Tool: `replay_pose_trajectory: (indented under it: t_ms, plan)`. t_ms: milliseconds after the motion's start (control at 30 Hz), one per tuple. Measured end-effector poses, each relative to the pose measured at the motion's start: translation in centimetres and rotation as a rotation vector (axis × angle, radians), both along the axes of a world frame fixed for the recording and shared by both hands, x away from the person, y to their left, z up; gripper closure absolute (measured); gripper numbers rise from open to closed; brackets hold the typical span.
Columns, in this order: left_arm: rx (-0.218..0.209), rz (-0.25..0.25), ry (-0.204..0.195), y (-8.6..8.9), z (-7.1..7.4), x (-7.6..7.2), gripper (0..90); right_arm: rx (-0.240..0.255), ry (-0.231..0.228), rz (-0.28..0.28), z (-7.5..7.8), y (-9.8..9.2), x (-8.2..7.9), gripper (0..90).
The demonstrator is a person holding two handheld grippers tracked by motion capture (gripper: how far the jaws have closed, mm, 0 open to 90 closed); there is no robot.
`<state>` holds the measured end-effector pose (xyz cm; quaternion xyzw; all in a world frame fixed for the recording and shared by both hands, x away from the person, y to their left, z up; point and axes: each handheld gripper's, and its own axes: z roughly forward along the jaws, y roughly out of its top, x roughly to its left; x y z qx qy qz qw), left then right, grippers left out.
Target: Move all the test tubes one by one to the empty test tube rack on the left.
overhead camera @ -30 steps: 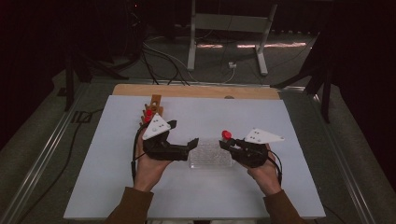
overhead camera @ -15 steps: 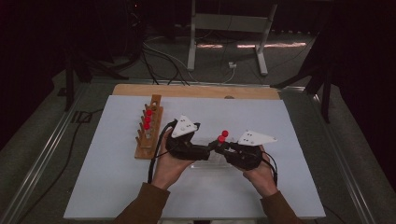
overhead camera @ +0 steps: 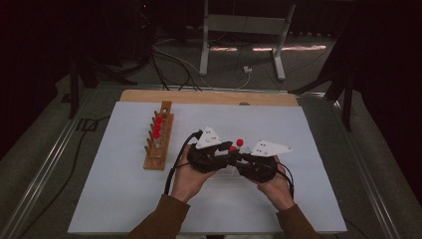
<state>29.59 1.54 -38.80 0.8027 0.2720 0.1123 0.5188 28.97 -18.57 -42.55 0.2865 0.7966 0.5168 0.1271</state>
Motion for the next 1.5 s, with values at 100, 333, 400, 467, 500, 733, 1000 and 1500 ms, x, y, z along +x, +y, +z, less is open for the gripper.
replay_pose_trajectory:
  t_ms: [100,333,400,467,500,733,1000,1500]
  plan:
    - [0.001,0.002,0.0,0.2,0.1,0.0,70.6,0.002,-0.002,0.005,0.0,0.0,0.0,74.4]
    - [-0.007,0.012,0.008,0.4,0.2,0.1,71.1,0.011,-0.007,0.012,0.1,0.0,-0.1,68.9]
    - [-0.019,0.018,0.01,0.6,0.2,0.2,71.1,0.021,-0.005,0.022,0.1,-0.2,0.0,59.7]
    - [-0.023,0.024,0.009,0.7,0.3,0.3,71.1,0.034,-0.003,0.019,0.2,-0.3,0.1,49.8]
    - [-0.025,0.027,0.009,0.8,0.3,0.4,71.1,0.042,0.001,0.02,0.2,-0.4,0.1,45.0]
    - [-0.032,0.042,0.01,1.2,0.4,0.7,71.1,0.042,-0.004,-0.03,0.3,-0.9,0.3,14.2]
    - [-0.043,0.068,0.011,2.3,0.8,1.2,71.0,0.038,-0.007,-0.055,0.5,-1.7,0.5,2.8]
    - [-0.029,0.119,-0.025,4.4,2.0,2.8,70.9,0.044,-0.014,-0.078,0.5,-2.3,0.7,0.0]
